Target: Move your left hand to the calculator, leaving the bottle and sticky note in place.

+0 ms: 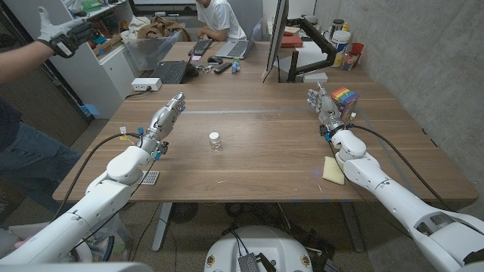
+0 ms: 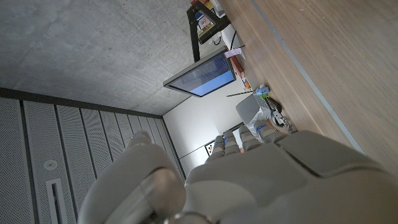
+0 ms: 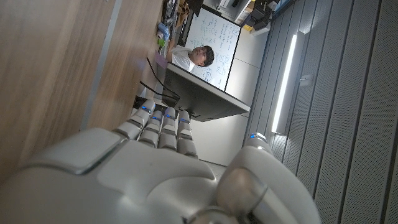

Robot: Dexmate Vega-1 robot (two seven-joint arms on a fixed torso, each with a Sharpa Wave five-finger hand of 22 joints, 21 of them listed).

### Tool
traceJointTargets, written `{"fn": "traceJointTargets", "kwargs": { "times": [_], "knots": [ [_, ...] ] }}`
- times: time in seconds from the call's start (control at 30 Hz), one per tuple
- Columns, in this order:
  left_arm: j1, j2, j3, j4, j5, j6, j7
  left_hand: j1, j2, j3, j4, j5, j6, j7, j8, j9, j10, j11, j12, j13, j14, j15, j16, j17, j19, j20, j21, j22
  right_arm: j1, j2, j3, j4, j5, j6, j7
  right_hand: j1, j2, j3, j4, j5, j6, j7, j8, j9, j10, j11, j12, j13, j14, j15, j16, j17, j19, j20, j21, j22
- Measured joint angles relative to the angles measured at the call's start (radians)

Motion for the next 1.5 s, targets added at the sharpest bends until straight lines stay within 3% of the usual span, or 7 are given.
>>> {"fn": "traceJointTargets", "kwargs": {
  "times": [1.5],
  "knots": [
    [0.192, 0.121, -0.145, -0.126, 0.046, -0.005, 0.019, 0.044, 0.01, 0.007, -0.021, -0.016, 0.0, -0.007, 0.0, 0.0, 0.003, 0.003, 0.0, 0.0, 0.005, 0.005, 0.0, 0.0, 0.0, 0.007, 0.0, 0.0, -0.014, -0.007, -0.007, -0.038, -0.003, -0.005, -0.035, -0.002, 0.009, -0.002, -0.006, 0.0, 0.003, -0.003, -0.007, 0.0, -0.004, -0.004, -0.008, 0.0, 0.0, 0.0, 0.0, 0.0, 0.0, 0.0, -0.021, 0.0]
  ]
}}
